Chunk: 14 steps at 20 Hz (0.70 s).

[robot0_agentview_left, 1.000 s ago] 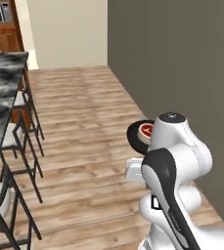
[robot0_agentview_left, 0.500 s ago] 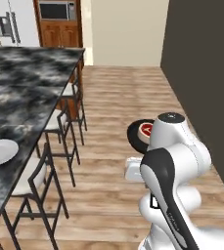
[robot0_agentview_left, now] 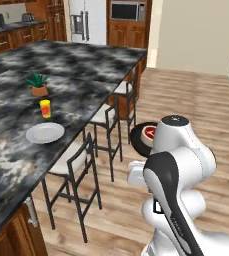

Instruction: Pick up the pan with the steak in it and place it on the dining table. Then place the steak on the plate.

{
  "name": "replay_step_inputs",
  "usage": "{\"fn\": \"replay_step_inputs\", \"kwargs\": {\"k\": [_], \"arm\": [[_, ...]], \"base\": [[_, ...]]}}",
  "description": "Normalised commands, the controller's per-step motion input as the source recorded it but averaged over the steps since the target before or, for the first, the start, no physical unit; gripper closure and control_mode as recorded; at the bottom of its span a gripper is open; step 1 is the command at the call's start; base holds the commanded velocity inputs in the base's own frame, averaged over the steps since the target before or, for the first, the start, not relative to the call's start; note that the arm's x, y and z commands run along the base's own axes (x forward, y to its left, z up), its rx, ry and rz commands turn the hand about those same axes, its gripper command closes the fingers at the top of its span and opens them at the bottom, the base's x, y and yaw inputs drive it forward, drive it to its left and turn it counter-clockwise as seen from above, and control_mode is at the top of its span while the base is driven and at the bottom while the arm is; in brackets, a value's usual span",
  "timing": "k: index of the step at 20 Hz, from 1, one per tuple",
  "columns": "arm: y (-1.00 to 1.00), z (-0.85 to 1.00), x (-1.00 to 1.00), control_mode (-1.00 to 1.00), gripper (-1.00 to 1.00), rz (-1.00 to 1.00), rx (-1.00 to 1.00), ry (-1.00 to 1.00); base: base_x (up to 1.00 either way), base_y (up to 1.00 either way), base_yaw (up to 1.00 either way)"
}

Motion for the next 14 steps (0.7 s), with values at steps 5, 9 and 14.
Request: {"fn": "replay_step_inputs", "kwargs": {"k": [5, 9, 14], "arm": [[0.0, 0.0, 0.0, 1.0, 1.0, 0.0, 0.0, 0.0], [0.0, 0.0, 0.0, 1.0, 1.0, 0.0, 0.0, 0.0], [0.0, 0.0, 0.0, 1.0, 1.0, 0.0, 0.0, 0.0]], "base": [[0.0, 0.0, 0.5], [0.0, -0.03, 0.49], [0.0, -0.08, 0.47]]}}
